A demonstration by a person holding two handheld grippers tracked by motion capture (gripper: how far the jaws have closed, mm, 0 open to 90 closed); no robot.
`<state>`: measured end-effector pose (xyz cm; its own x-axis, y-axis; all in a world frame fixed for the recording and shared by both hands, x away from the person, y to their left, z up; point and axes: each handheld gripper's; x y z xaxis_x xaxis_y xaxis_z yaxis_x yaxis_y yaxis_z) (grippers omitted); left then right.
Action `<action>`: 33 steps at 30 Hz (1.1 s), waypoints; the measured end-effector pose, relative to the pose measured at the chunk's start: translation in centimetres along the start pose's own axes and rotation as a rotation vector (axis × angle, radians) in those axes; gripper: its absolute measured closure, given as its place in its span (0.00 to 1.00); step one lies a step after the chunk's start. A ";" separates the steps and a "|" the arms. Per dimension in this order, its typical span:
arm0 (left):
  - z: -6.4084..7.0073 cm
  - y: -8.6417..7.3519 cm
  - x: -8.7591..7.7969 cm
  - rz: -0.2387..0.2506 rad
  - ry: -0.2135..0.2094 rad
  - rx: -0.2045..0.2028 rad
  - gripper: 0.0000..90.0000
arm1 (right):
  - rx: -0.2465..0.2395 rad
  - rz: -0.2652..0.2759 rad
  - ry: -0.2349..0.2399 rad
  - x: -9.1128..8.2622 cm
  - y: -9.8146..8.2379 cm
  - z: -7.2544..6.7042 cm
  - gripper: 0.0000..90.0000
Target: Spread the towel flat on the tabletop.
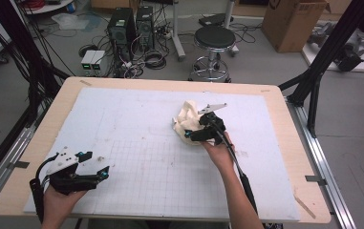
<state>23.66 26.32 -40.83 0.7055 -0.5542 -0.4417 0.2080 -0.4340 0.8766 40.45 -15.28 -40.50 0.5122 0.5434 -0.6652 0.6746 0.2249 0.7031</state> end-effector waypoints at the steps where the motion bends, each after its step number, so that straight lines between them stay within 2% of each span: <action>1: 0.0 0.0 0.0 -0.001 -0.001 0.000 0.19 | -0.007 -0.008 -0.013 0.4 0.0 0.0 0.32; 3: 0.1 0.0 0.1 0.000 -0.003 -0.002 0.19 | -0.004 -0.025 -0.035 0.9 0.2 0.1 0.35; 5: 0.1 0.0 0.1 0.000 -0.003 0.001 0.19 | -0.008 -0.017 -0.057 1.4 0.2 0.2 0.40; 9: 0.0 0.0 0.1 0.000 -0.009 0.000 0.19 | 0.013 -0.029 -0.099 2.4 0.0 0.8 0.46; 10: 0.0 0.0 0.1 0.000 -0.009 0.000 0.19 | 0.013 -0.029 -0.099 2.4 0.0 0.8 0.46; 11: 0.0 0.0 0.1 0.002 -0.009 -0.001 0.19 | 0.051 -0.035 -0.098 2.9 -0.2 1.2 0.49; 13: -0.1 0.0 0.1 0.000 -0.009 0.002 0.19 | 0.072 -0.033 -0.094 3.0 -0.2 1.5 0.53; 19: -0.1 0.0 0.2 0.001 -0.011 0.002 0.19 | 0.056 -0.042 -0.076 3.0 -0.2 1.7 0.68; 23: -0.1 0.0 0.1 0.002 -0.011 0.007 0.19 | 0.082 -0.047 -0.053 2.8 -0.2 2.0 0.79; 25: 0.0 0.0 0.1 0.004 -0.011 0.005 0.19 | 0.060 -0.047 -0.060 2.5 -0.1 1.9 0.83; 30: 0.0 0.0 0.2 0.001 -0.015 0.012 0.19 | 0.011 -0.042 -0.050 1.6 0.3 1.2 0.85; 33: 0.1 0.0 0.3 0.003 -0.016 0.017 0.19 | 0.010 -0.028 -0.031 0.8 0.5 0.9 0.85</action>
<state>23.76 26.06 -40.92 0.6953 -0.5664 -0.4424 0.1946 -0.4442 0.8745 41.71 -15.49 -40.87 0.5087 0.5119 -0.6922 0.6944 0.2314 0.6814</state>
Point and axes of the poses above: each handheld gripper's, and its own axes: x roughly forward along the jaws, y roughly out of its top, z roughly to its right, and after that the axes turned 15 degrees about x, right-handed
